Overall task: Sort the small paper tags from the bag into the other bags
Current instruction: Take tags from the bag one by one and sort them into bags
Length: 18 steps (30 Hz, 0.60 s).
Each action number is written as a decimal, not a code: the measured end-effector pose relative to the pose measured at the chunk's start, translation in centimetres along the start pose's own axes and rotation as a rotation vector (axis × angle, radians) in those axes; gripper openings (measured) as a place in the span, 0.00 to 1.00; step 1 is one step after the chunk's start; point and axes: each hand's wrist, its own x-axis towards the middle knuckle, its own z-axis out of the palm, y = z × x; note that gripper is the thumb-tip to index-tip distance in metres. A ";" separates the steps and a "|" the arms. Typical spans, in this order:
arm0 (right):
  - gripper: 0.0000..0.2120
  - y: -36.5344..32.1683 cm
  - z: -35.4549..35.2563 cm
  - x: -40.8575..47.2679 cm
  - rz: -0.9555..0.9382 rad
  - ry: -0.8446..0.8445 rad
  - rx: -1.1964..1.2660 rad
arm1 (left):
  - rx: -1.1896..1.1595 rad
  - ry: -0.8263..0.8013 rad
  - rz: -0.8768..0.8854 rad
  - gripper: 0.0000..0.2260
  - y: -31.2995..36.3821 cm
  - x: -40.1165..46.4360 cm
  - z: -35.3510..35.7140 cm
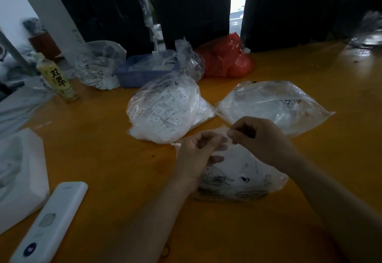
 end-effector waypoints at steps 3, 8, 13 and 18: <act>0.09 0.0 0.3 0.1 0.070 0.074 0.021 | -0.053 -0.021 -0.020 0.10 0.1 0.0 -0.2; 0.11 0.2 0.2 0.1 0.094 0.056 0.049 | -0.070 0.018 -0.004 0.07 -0.3 0.4 -0.3; 0.08 0.0 -0.1 0.1 0.023 -0.109 -0.101 | -0.322 0.031 -0.034 0.05 0.1 0.9 -0.5; 0.20 0.8 -0.4 0.1 0.000 -0.387 -0.476 | -0.375 -0.028 -0.036 0.13 0.3 0.7 -0.7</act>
